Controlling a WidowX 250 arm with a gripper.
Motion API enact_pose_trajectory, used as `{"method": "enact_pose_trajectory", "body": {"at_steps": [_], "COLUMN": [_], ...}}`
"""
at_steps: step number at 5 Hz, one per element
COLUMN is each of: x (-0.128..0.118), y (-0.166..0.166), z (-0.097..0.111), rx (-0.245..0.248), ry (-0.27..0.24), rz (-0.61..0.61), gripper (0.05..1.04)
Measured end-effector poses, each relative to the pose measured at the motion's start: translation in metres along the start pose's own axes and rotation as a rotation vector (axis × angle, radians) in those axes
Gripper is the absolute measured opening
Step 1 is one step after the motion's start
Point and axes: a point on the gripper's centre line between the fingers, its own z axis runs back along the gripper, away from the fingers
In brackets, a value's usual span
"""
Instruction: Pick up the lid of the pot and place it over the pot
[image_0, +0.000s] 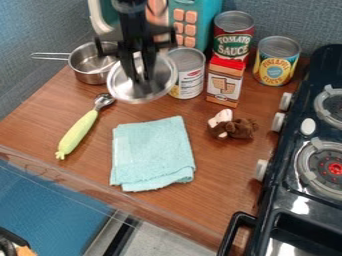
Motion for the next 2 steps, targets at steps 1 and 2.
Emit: {"method": "enact_pose_trajectory", "body": {"at_steps": [1, 2], "x": [0.027, 0.048], "y": [0.010, 0.015], "z": [-0.006, -0.015], "rx": [0.020, 0.033], "ry": [0.004, 0.009], "rz": [0.043, 0.081], "gripper": [0.277, 0.277]}}
